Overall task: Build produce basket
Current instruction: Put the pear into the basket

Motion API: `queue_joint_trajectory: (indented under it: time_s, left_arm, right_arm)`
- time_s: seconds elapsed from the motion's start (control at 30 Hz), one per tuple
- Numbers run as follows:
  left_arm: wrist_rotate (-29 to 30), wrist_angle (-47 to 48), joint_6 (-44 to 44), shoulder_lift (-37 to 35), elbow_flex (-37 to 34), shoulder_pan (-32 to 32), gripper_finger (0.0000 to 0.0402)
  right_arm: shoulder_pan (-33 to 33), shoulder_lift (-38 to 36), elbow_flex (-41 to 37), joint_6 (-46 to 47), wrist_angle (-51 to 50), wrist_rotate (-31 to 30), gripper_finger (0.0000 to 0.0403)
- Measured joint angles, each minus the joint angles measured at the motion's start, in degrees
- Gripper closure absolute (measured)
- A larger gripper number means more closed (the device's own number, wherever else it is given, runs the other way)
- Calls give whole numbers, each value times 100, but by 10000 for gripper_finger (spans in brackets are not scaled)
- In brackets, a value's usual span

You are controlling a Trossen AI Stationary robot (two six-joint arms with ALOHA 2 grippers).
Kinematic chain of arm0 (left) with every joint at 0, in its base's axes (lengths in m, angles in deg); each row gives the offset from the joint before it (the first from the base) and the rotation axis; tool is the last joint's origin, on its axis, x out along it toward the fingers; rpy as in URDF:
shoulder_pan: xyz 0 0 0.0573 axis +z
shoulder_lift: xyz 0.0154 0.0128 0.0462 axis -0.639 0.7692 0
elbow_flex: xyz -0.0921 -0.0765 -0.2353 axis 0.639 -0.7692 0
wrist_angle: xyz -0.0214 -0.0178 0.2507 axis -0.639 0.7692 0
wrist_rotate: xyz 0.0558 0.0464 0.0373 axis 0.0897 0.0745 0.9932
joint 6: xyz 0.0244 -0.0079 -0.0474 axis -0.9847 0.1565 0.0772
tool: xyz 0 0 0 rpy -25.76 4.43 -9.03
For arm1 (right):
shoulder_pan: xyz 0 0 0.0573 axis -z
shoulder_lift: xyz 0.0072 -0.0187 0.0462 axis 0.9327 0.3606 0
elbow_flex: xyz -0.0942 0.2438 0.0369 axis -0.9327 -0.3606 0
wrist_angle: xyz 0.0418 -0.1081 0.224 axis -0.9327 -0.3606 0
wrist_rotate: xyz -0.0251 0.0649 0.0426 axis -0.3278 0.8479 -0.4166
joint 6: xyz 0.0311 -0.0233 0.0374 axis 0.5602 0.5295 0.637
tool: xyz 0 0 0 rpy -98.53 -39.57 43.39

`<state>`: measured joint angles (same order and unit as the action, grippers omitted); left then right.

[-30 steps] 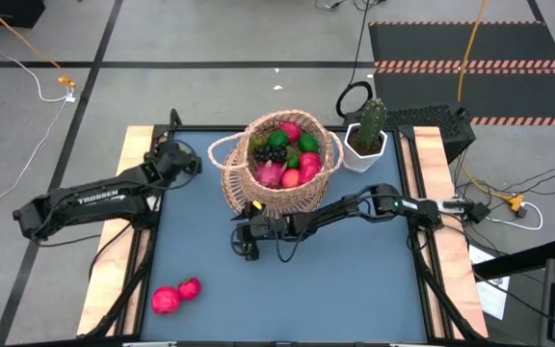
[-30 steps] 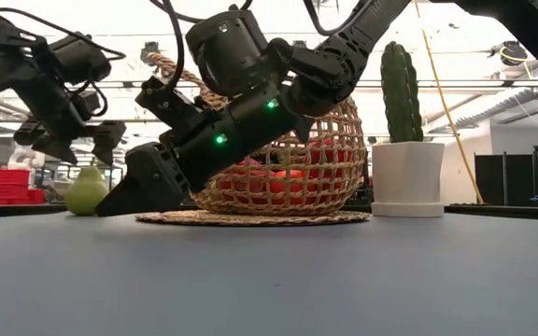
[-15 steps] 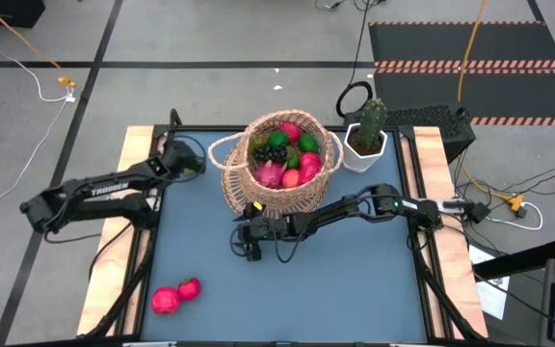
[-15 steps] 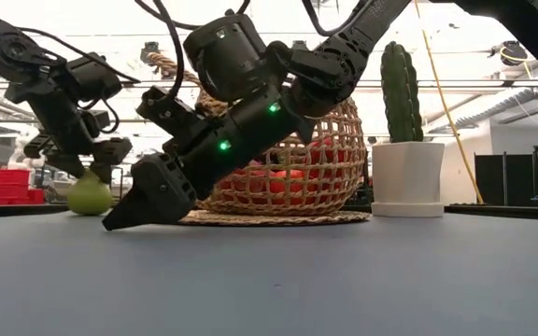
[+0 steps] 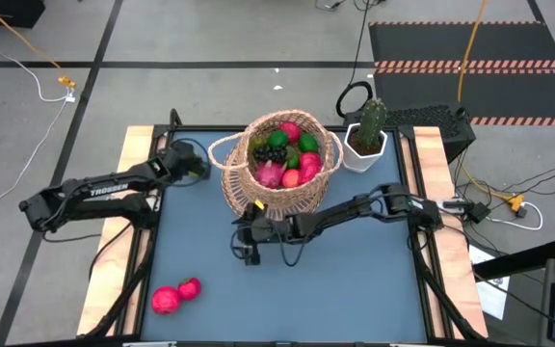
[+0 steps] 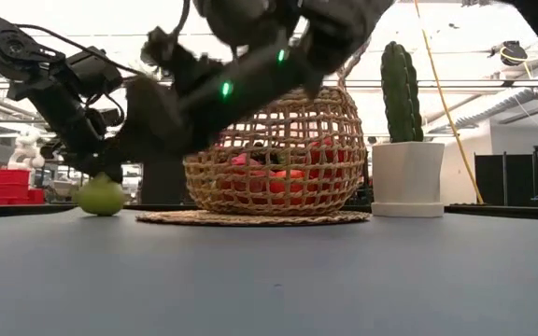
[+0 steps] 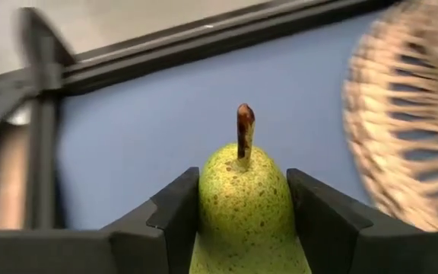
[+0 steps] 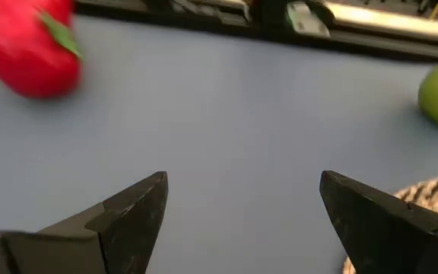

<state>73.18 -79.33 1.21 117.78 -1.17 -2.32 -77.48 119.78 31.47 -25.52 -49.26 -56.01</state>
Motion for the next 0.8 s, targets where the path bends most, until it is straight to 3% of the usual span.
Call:
queue_joint_trajectory:
  time_s: [0.37,0.53,0.8]
  left_arm:
    - [-1955,273,-1190,-1068,-15,-488,230]
    - [-3021,263,-1478,-1653,-15,-800,218]
    - [-3705,224,-1824,-2252,-13,-1637,234]
  right_arm:
    - [-138,-815,-261,19,-851,-128,62]
    - [-25,-950,-1000,-51,-151,-747,62]
    - [76,-1033,-1693,95,1424,-735,62]
